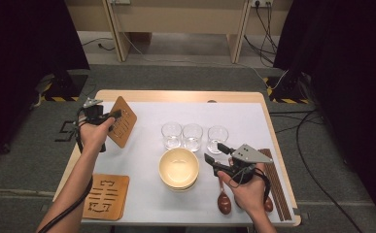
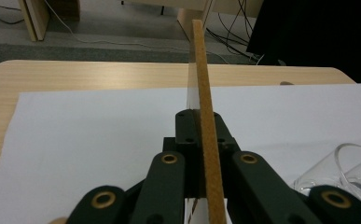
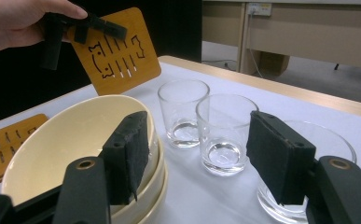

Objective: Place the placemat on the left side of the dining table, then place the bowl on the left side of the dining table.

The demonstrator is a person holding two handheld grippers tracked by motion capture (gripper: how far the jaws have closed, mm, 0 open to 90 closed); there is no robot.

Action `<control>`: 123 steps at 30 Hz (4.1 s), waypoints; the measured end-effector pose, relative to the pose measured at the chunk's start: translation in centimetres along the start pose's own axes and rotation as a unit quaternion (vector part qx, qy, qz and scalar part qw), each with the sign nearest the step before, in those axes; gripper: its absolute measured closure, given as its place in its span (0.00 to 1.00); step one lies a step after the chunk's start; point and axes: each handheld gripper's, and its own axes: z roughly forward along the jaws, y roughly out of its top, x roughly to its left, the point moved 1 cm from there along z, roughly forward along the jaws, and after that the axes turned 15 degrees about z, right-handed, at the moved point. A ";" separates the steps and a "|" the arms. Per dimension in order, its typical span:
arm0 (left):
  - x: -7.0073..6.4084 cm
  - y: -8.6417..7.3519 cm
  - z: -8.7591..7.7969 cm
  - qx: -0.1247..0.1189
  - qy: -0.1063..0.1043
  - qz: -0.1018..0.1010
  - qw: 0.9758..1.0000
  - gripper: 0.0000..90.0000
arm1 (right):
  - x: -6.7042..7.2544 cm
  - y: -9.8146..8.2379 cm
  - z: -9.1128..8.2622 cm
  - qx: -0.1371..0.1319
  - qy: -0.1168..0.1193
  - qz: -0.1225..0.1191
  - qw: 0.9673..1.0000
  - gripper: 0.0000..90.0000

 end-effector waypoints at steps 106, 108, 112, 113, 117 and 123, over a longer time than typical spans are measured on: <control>3.5 -10.6 -2.8 0.136 0.036 -0.010 0.990 0.82 | -1.8 -0.5 -0.6 -0.007 -0.035 -0.004 0.999 0.47; 3.1 -10.3 -3.0 0.122 0.035 -0.013 0.992 0.75 | -2.1 -0.5 -0.9 -0.008 -0.043 -0.006 0.999 0.48; 2.7 -10.0 -3.1 0.123 0.040 -0.022 0.991 0.59 | -2.4 -0.6 -1.3 -0.007 -0.055 -0.008 0.998 0.50; 2.6 -9.9 -3.1 0.118 0.042 -0.021 0.992 0.57 | -2.5 -0.5 -1.4 -0.006 -0.059 -0.010 0.998 0.50; 2.5 -9.4 -3.6 0.104 0.043 -0.022 0.993 0.53 | -2.5 -0.3 -1.6 -0.010 -0.059 -0.009 0.998 0.51; 1.6 -8.7 -4.1 0.083 0.026 -0.013 0.996 0.49 | -2.6 -0.3 -1.5 -0.002 -0.067 -0.014 0.998 0.53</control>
